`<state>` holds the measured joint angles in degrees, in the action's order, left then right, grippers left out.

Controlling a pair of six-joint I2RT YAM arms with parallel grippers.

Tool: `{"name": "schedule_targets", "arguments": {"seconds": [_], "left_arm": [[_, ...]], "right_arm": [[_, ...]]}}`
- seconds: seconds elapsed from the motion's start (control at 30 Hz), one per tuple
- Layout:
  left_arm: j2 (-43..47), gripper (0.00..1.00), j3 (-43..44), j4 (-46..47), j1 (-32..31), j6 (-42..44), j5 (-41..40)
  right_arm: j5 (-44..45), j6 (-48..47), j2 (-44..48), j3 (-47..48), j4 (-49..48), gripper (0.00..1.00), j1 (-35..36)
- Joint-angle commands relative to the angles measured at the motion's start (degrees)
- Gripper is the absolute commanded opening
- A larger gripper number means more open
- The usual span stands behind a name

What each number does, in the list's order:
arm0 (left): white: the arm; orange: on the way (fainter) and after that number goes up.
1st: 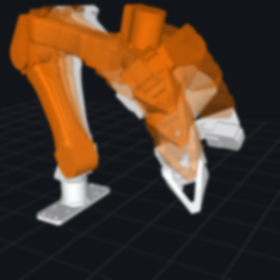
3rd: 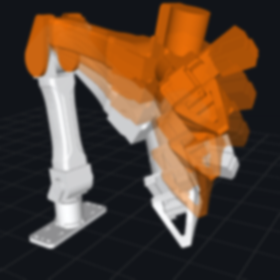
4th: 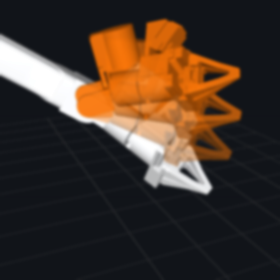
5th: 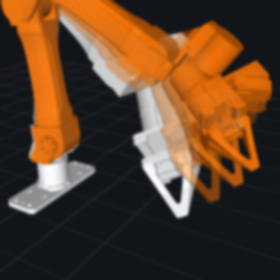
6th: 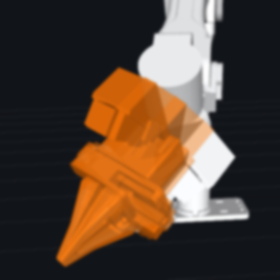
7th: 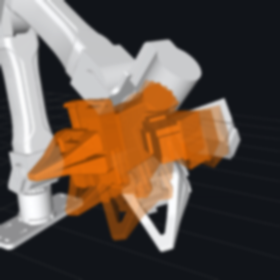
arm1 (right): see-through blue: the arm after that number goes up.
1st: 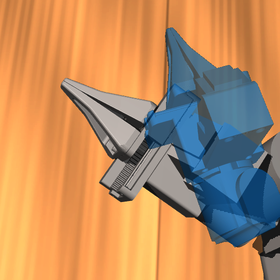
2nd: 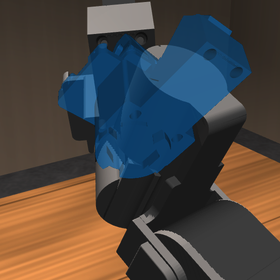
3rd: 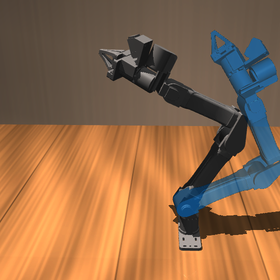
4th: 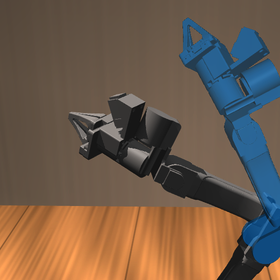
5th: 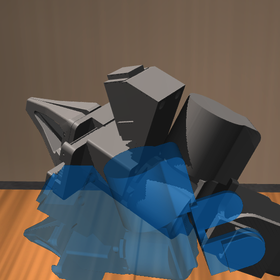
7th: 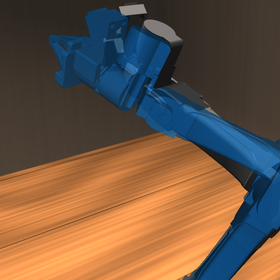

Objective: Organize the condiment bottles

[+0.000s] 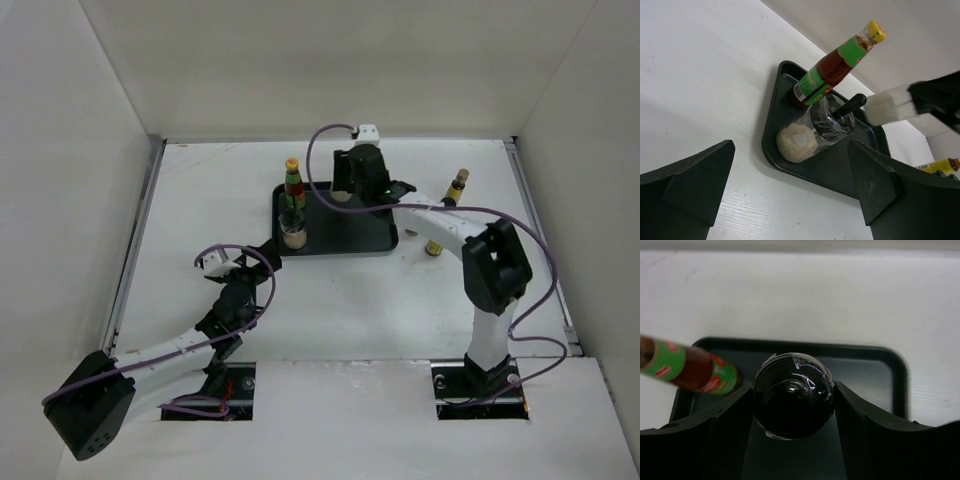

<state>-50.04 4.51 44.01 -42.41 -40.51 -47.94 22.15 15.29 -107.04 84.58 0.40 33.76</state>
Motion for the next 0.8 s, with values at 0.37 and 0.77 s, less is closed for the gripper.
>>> {"name": "schedule_targets", "arguments": {"seconds": [0.37, 0.77], "left_arm": [[-0.7, 1.00, -0.3, 2.7, 0.3, -0.5, 1.1], [-0.8, 1.00, -0.1, 2.7, 0.3, -0.6, 1.9]], "right_arm": [[-2.3, 3.2, -12.0, 10.8, -2.6, 0.76, 5.4], [3.8, 3.0, 17.3, -13.3, -5.2, 0.95, 1.4]]}}
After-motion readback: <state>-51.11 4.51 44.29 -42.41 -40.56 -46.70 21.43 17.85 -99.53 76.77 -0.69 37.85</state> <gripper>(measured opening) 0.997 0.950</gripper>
